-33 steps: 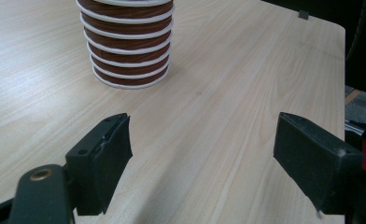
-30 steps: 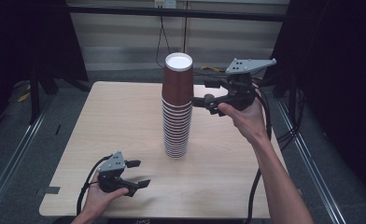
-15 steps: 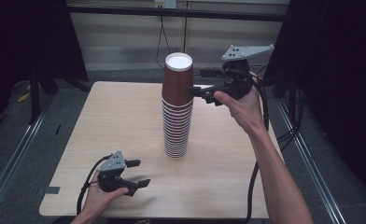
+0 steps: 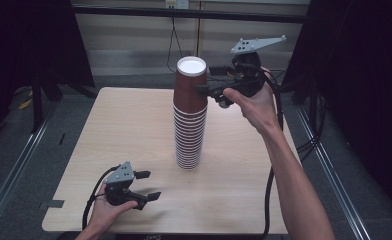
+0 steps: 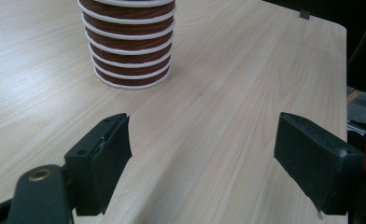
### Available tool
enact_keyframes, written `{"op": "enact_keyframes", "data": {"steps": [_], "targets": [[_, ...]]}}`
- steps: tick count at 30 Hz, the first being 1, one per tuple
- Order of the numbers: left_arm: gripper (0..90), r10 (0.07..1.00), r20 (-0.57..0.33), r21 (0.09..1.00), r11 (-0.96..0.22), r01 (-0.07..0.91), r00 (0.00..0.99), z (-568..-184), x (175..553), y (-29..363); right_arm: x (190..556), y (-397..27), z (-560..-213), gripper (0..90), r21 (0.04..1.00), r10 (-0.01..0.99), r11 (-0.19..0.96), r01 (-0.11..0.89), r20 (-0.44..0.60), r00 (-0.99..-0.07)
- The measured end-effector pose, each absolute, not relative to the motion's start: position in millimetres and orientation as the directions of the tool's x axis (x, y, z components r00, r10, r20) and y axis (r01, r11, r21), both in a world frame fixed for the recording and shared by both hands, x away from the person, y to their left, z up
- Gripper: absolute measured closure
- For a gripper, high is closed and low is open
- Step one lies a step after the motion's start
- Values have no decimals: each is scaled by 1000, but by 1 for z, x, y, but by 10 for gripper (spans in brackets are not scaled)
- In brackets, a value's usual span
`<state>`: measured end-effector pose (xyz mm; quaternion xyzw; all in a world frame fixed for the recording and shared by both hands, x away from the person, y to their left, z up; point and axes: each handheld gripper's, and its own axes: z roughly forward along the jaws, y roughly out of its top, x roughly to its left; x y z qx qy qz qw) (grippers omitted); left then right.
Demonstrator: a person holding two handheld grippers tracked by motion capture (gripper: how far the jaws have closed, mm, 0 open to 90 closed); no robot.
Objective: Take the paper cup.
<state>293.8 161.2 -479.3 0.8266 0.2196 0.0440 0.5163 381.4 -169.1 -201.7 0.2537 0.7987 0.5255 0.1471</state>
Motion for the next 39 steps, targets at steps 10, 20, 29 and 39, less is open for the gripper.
{"op": "enact_keyframes", "data": {"steps": [10,20,29,39], "targets": [[184,406,-153,872,-373,316,901,-479,294,161,394,-154,-199,172,909,543,330,256,39,-839],[185,406,-152,870,-378,317,901,-479,294,161,398,-146,-198,178,908,529,342,241,26,-848],[185,404,-149,871,-377,314,902,-479,294,161,398,-144,-198,220,906,544,347,241,15,-839],[185,405,-146,869,-383,312,902,-479,294,161,397,-148,-196,224,922,541,312,231,28,-841]]}}
